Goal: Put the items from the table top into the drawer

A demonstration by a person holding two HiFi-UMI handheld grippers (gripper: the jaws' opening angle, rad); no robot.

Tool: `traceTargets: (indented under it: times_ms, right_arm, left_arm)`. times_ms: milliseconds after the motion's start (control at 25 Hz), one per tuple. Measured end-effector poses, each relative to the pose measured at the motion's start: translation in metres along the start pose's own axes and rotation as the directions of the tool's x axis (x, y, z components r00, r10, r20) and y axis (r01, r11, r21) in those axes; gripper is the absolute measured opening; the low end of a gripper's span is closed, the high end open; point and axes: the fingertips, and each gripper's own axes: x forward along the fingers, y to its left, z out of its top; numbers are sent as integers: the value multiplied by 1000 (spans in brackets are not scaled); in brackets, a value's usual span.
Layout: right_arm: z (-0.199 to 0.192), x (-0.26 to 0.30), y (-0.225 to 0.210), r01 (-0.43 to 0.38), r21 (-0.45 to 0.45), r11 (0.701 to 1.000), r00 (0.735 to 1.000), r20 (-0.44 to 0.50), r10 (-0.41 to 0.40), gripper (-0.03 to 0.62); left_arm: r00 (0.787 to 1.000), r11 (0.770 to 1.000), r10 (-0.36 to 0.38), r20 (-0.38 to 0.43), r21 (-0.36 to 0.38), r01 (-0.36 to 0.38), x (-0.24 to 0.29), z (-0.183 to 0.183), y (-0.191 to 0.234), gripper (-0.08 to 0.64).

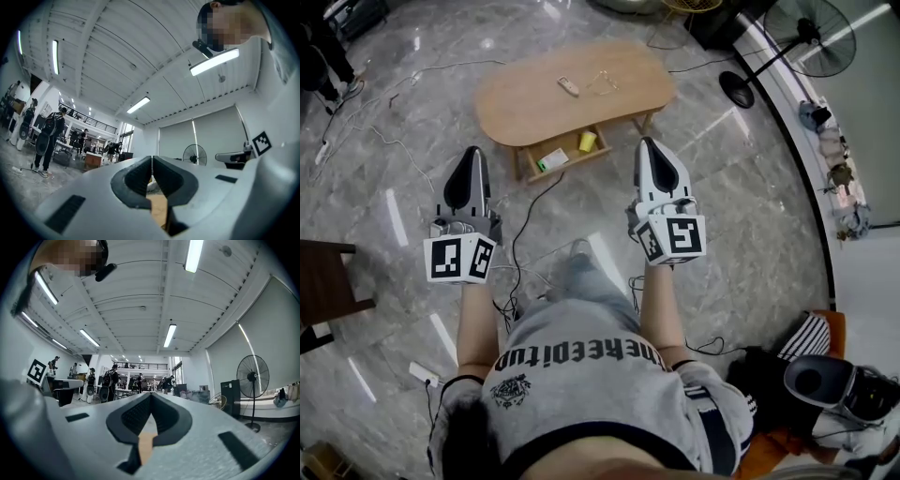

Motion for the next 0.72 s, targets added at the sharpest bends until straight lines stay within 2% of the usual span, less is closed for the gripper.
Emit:
traceTargets:
  times_ms: [360,720]
  right_arm:
    - [-10,71,-66,-53,8,999,999,12,52,2]
    - [-25,100,-135,-56,39,998,998,15,56,2]
  left_arm:
    - [999,998,53,11,19,-53,81,-13,-7,12]
    - [998,998,61,16,31,-61,142,-26,-37,12]
